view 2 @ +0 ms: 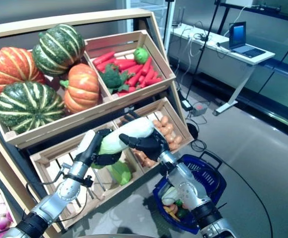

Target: Put vegetables into the basket

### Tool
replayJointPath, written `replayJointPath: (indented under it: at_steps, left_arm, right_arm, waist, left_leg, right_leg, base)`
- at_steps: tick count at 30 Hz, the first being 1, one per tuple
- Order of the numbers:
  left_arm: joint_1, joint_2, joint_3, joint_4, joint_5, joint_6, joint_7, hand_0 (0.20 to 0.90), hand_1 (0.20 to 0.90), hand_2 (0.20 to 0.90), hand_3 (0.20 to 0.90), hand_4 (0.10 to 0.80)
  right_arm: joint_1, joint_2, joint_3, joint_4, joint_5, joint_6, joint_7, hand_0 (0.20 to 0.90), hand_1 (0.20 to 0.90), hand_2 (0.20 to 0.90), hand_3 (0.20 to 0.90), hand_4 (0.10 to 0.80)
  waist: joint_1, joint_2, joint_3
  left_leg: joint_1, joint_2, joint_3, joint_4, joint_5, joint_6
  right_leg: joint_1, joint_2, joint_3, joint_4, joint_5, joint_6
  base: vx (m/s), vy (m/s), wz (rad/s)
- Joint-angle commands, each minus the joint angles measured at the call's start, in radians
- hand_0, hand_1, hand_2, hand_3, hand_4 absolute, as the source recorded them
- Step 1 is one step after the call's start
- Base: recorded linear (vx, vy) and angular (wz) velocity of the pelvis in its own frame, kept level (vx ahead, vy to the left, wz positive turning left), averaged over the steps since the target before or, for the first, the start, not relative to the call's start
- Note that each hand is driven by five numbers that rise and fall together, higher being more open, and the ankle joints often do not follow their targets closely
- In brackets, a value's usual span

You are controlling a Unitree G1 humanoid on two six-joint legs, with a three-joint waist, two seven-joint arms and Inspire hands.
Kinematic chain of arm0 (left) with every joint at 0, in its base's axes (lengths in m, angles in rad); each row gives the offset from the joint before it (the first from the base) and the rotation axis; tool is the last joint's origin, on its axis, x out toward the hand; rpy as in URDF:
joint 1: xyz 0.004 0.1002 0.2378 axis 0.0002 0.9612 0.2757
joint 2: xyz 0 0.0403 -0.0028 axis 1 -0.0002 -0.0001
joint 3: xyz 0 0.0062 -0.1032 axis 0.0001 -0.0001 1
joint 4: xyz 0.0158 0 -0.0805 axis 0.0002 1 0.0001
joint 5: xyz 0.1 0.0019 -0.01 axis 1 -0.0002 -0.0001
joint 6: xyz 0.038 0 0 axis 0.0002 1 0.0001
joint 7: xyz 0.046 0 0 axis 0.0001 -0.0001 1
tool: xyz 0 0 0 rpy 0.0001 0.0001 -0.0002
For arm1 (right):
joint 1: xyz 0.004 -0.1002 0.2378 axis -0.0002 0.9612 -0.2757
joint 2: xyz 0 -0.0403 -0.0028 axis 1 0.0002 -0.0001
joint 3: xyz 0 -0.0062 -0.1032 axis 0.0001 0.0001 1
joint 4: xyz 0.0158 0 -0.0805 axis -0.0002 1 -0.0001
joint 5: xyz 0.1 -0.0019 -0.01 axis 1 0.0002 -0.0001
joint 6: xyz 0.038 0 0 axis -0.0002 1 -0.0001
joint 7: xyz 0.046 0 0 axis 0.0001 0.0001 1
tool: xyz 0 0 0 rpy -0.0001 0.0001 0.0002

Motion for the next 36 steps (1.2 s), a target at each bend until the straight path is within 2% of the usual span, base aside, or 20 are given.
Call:
replayJointPath:
  at_steps: [1,2,3,4,5,9,24,26,32,36]
  left_arm:
    - [-0.215,-0.010,-0.092,-0.149,0.049,-0.264,0.019,0.300,0.300,0.300,0.300,0.400]
    - [-0.216,-0.013,-0.100,-0.153,0.046,-0.267,0.017,0.300,0.300,0.300,0.300,0.400]
    - [-0.219,-0.018,-0.113,-0.158,0.041,-0.267,0.016,0.300,0.300,0.300,0.300,0.400]
    - [-0.220,-0.021,-0.120,-0.157,0.041,-0.267,0.015,0.300,0.300,0.300,0.300,0.400]
    - [-0.222,-0.024,-0.129,-0.157,0.041,-0.265,0.017,0.300,0.300,0.300,0.300,0.400]
    - [-0.222,-0.027,-0.143,-0.155,0.050,-0.267,0.026,0.300,0.300,0.300,0.300,0.400]
    - [-0.223,-0.029,-0.162,-0.124,0.037,-0.195,0.028,0.300,0.300,0.300,0.300,0.400]
    - [-0.220,-0.032,-0.160,-0.104,0.022,-0.162,0.018,0.900,0.900,0.900,0.900,0.800]
    - [-0.187,-0.022,-0.139,-0.016,0.009,-0.083,-0.021,0.900,0.900,0.900,0.900,0.800]
    - [-0.159,-0.011,-0.109,0.046,0.016,-0.061,-0.029,0.900,0.900,0.900,0.900,0.800]
  right_arm:
    - [-0.180,0.091,0.002,-0.104,0.103,-0.097,0.030,0.900,0.900,0.900,0.900,0.800]
    - [-0.181,0.096,0.007,-0.107,0.114,-0.100,0.032,0.900,0.900,0.900,0.900,0.800]
    - [-0.184,0.100,0.007,-0.110,0.138,-0.106,0.039,0.693,0.693,0.693,0.693,0.662]
    - [-0.186,0.104,0.006,-0.110,0.150,-0.109,0.045,0.693,0.693,0.693,0.693,0.662]
    - [-0.190,0.109,0.006,-0.111,0.166,-0.121,0.056,0.300,0.300,0.300,0.300,0.400]
    - [-0.193,0.122,0.000,-0.117,0.178,-0.136,0.071,0.300,0.300,0.300,0.300,0.400]
    - [-0.204,0.119,-0.016,-0.125,0.125,-0.182,0.056,0.300,0.300,0.300,0.300,0.400]
    - [-0.211,0.112,-0.020,-0.122,0.087,-0.194,0.048,0.300,0.300,0.300,0.300,0.400]
    - [-0.219,0.050,-0.085,-0.128,-0.034,-0.229,0.008,0.300,0.300,0.300,0.300,0.400]
    - [-0.210,0.010,-0.148,-0.119,-0.031,-0.244,0.007,0.300,0.300,0.300,0.300,0.400]
  waist:
    - [-0.017,-0.009,-0.021]
    - [-0.017,-0.009,-0.021]
    - [-0.017,-0.010,-0.022]
    - [-0.017,-0.010,-0.023]
    - [-0.017,-0.010,-0.024]
    - [-0.016,-0.011,-0.024]
    - [-0.021,-0.009,-0.028]
    - [-0.022,-0.009,-0.029]
    - [-0.029,-0.007,-0.031]
    - [-0.038,-0.005,-0.030]
  left_leg:
    - [-0.023,-0.040,-0.036,0.010,-0.069,0.016]
    - [-0.022,-0.040,-0.036,0.009,-0.069,0.017]
    - [-0.022,-0.040,-0.037,0.008,-0.069,0.017]
    - [-0.022,-0.040,-0.038,0.008,-0.070,0.017]
    - [-0.022,-0.041,-0.038,0.008,-0.070,0.017]
    - [-0.023,-0.042,-0.039,0.008,-0.071,0.018]
    - [-0.027,-0.043,-0.038,0.009,-0.071,0.021]
    - [-0.027,-0.042,-0.039,0.009,-0.071,0.021]
    - [-0.024,-0.038,-0.031,0.008,-0.071,0.019]
    - [-0.021,-0.035,-0.023,0.009,-0.071,0.018]
  right_leg:
    - [0.005,-0.002,-0.002,0.009,-0.017,-0.001]
    - [0.005,-0.002,-0.002,0.009,-0.017,0.000]
    - [0.006,-0.002,-0.003,0.008,-0.017,0.000]
    - [0.006,-0.002,-0.003,0.008,-0.017,0.000]
    - [0.006,-0.003,-0.003,0.008,-0.017,0.001]
    - [0.005,-0.004,-0.004,0.009,-0.017,0.001]
    - [-0.001,-0.002,0.005,0.010,-0.019,0.001]
    - [-0.001,-0.001,0.007,0.010,-0.019,0.000]
    - [-0.001,0.004,0.013,0.008,-0.019,0.001]
    - [-0.003,0.007,0.017,0.010,-0.017,0.001]
  base:
    - [0.000,0.000,0.00]
    - [0.000,0.000,0.00]
    - [0.000,0.000,0.00]
    - [0.000,0.000,0.00]
    - [0.000,0.000,0.00]
    - [0.000,0.000,0.00]
    - [0.000,0.000,0.00]
    - [0.000,0.000,0.00]
    - [0.000,0.000,0.00]
    - [0.000,0.000,0.00]
